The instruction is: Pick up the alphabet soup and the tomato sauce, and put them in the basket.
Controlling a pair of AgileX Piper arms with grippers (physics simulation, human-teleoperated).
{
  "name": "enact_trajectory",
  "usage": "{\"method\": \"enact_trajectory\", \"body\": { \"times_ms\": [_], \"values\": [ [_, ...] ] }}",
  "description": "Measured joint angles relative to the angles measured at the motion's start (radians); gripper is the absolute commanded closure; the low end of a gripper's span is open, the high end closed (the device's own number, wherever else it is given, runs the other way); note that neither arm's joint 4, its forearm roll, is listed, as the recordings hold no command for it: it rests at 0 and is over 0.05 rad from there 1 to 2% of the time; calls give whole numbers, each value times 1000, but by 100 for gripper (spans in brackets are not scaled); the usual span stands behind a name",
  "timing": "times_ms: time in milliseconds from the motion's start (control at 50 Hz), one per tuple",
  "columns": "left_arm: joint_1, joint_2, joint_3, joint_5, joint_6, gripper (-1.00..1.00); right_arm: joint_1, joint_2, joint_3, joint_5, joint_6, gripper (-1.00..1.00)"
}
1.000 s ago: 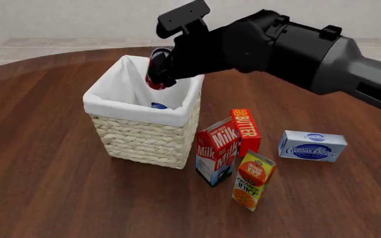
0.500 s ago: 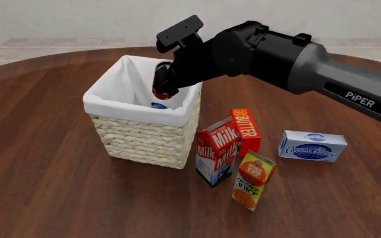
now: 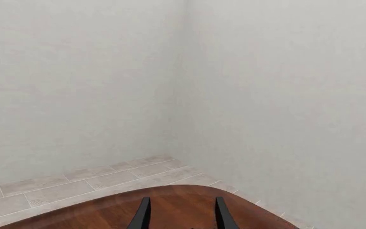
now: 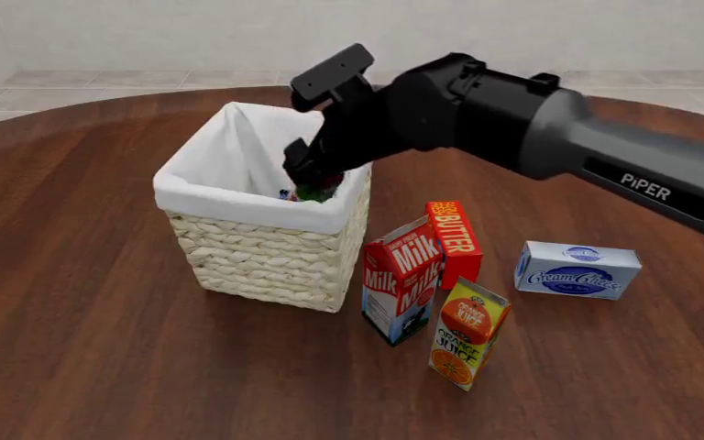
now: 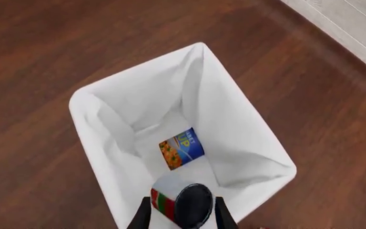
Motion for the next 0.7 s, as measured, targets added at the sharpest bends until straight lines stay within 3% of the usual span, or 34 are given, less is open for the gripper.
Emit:
{"method": "enact_trajectory", "body": {
  "times_ms": [700],
  "values": [
    [0,0,0,0,0,-100,6,-21,12,-10,-5,-100]
  ]
}}
